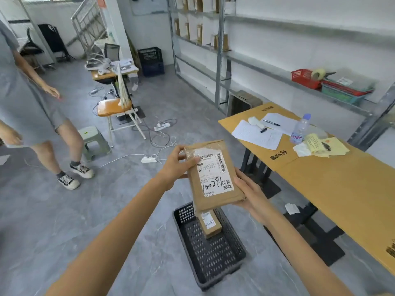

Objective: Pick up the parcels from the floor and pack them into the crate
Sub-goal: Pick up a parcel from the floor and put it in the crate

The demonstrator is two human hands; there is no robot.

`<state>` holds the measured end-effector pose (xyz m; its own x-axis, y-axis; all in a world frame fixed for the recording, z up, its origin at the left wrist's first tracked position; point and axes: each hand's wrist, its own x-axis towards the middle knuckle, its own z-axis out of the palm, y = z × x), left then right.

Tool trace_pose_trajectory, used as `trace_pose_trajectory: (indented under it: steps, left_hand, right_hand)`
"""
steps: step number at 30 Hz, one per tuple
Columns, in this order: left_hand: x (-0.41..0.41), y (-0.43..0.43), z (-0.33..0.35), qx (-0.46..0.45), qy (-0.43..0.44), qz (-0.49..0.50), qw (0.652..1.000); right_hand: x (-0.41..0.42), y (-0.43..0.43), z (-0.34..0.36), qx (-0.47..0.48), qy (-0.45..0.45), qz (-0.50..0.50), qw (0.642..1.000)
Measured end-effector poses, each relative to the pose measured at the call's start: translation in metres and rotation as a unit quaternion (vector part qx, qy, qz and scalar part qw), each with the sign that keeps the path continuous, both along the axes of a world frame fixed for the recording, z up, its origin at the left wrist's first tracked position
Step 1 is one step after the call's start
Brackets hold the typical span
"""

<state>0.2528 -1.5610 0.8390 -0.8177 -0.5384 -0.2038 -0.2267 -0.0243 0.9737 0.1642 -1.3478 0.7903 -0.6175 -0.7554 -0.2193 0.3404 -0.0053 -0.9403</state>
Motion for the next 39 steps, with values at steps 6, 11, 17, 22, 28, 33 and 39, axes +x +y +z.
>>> trace_pose_trajectory:
  steps: [6,11,17,22,28,33,39]
  left_hand:
    - [-0.036,-0.066,-0.019,0.057,0.021,0.040,0.997]
    - [-0.081,-0.114,-0.047,0.095,0.009,0.052,0.994]
    - [-0.144,-0.182,-0.082,0.124,-0.055,-0.039,0.990]
    - [-0.188,-0.233,-0.114,0.111,-0.128,-0.138,0.976]
    - [-0.213,-0.254,-0.172,0.130,-0.238,-0.211,0.939]
    - [-0.206,-0.249,-0.224,0.103,-0.346,-0.251,0.898]
    - [-0.197,-0.236,-0.301,-0.029,-0.420,-0.299,0.856]
  right_hand:
    - [-0.030,-0.055,-0.013,0.001,-0.018,-0.151,0.988]
    - [-0.044,-0.101,-0.036,0.010,-0.055,-0.138,0.989]
    - [-0.067,-0.174,-0.077,-0.008,-0.106,-0.241,0.965]
    - [-0.077,-0.215,-0.098,-0.001,-0.166,-0.369,0.914]
    - [-0.078,-0.227,-0.140,0.080,-0.195,-0.433,0.877]
    - [-0.065,-0.224,-0.180,0.136,-0.243,-0.448,0.850]
    - [-0.049,-0.220,-0.260,0.166,-0.324,-0.438,0.822]
